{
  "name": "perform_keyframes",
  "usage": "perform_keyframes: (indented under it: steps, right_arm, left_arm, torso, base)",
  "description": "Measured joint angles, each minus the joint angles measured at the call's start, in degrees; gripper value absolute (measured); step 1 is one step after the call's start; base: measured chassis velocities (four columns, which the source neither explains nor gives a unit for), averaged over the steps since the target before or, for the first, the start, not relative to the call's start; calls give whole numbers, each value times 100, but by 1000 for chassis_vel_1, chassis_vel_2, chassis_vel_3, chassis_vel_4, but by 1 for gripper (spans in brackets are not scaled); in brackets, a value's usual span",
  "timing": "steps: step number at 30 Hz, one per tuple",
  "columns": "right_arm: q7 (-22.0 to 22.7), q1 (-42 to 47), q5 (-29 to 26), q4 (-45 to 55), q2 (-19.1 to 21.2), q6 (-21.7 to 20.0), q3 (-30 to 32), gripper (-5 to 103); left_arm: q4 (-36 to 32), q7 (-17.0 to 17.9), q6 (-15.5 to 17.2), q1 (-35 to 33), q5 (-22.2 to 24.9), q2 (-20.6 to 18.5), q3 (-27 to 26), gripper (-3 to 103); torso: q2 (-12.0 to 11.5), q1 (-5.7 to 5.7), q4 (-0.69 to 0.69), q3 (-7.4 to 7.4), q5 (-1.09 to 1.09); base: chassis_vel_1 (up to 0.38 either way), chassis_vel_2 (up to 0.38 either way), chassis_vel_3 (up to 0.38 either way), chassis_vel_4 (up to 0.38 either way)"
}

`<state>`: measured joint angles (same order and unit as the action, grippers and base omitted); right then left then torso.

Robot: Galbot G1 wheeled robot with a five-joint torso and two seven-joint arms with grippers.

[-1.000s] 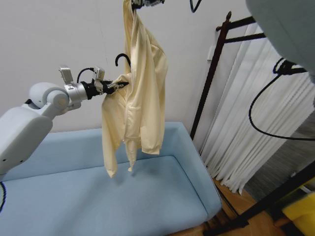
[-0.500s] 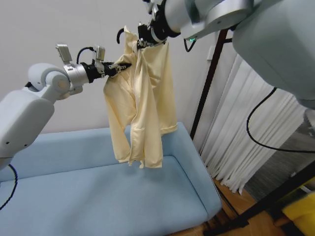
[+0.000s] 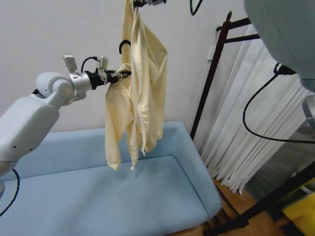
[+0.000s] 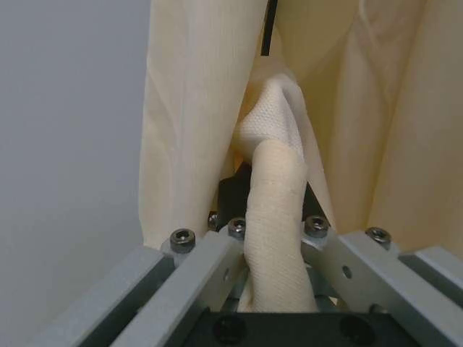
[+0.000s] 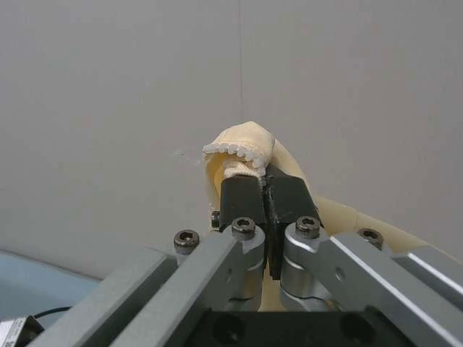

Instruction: Pick up the clothes from the sofa and hang them on the clothes hanger.

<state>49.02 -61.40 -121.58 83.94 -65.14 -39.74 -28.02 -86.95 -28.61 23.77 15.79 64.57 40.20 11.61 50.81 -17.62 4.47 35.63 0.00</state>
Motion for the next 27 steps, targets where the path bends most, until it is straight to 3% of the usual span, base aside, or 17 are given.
perform_keyframes:
  steps: [22,27]
  right_arm:
    - [317,934,-678,1479,888,-6,-133,1]
    - [278,1176,-597,1726,957,57,-163,1]
  left_arm:
    - [338,1,71,353,645,65,-48,4]
    - [389,-4,123,524,870,140,41,4]
  torso:
    - [0,0,1,0,0]
    - [0,0,1,0,0]
  base:
    - [0,0,0,0]
    - [0,0,0,0]
